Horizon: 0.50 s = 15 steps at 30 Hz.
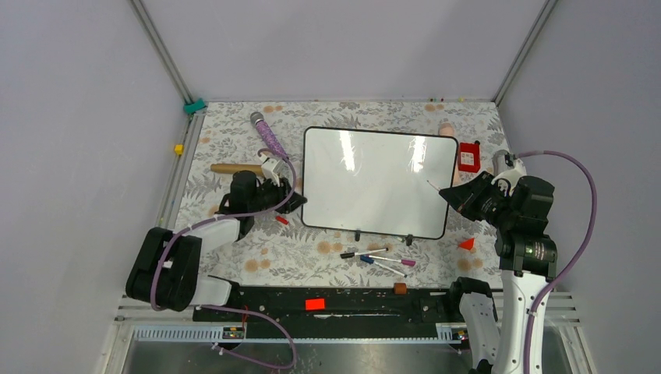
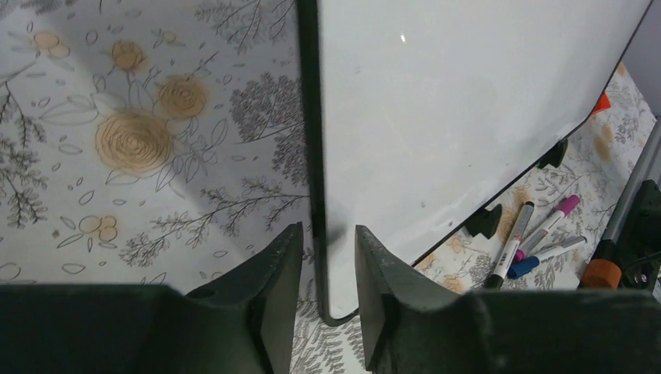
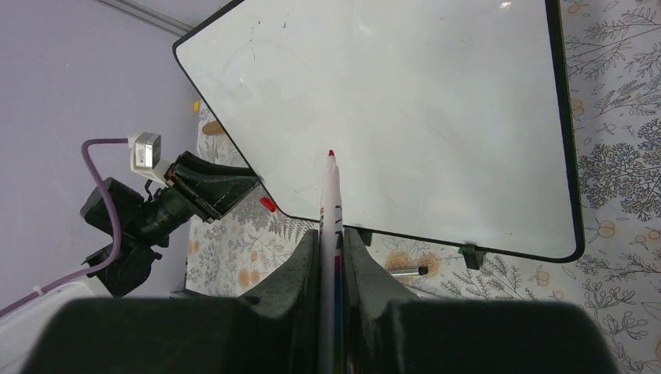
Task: Write a sentence on the whiteboard
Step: Hold the whiteboard on the whiteboard stand.
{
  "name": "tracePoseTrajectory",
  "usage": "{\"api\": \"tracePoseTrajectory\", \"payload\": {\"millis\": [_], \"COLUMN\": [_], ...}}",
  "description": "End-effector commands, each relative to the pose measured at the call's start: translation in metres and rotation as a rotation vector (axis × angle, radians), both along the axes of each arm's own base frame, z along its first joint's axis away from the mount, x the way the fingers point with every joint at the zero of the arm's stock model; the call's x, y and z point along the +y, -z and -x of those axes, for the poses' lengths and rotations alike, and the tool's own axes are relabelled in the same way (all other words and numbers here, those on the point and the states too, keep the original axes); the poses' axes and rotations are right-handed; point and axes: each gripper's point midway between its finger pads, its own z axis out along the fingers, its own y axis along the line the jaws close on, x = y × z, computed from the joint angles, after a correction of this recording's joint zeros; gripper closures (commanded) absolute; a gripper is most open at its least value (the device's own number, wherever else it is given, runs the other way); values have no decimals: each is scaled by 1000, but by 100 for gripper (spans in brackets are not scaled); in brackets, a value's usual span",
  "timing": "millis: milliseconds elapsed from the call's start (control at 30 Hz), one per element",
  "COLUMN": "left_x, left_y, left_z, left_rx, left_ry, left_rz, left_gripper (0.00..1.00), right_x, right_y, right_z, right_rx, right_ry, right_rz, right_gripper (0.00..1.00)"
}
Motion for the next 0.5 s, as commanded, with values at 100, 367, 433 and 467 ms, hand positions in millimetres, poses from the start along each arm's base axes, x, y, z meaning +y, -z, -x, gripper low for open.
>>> {"api": "tracePoseTrajectory", "payload": {"millis": [100, 367, 433, 467], "left_x": [-17, -26, -27, -29], "left_y": [-23, -9, -3, 0], "left_z": [-1, 5, 4, 6], "left_rx": [-46, 3, 21, 23], "left_ry": [164, 275, 301, 342], "left_rz": [158, 164, 148, 144], "left_gripper": [70, 75, 76, 76], "right_x": [2, 2, 2, 2], "right_y": [-1, 8, 9, 9], "right_z": [-1, -2, -3, -3], "right_rx": [-17, -3, 0, -1], "right_ry": [-21, -19, -18, -18], "right_rz": [12, 2, 2, 2], "right_gripper": [100, 100, 100, 100]}}
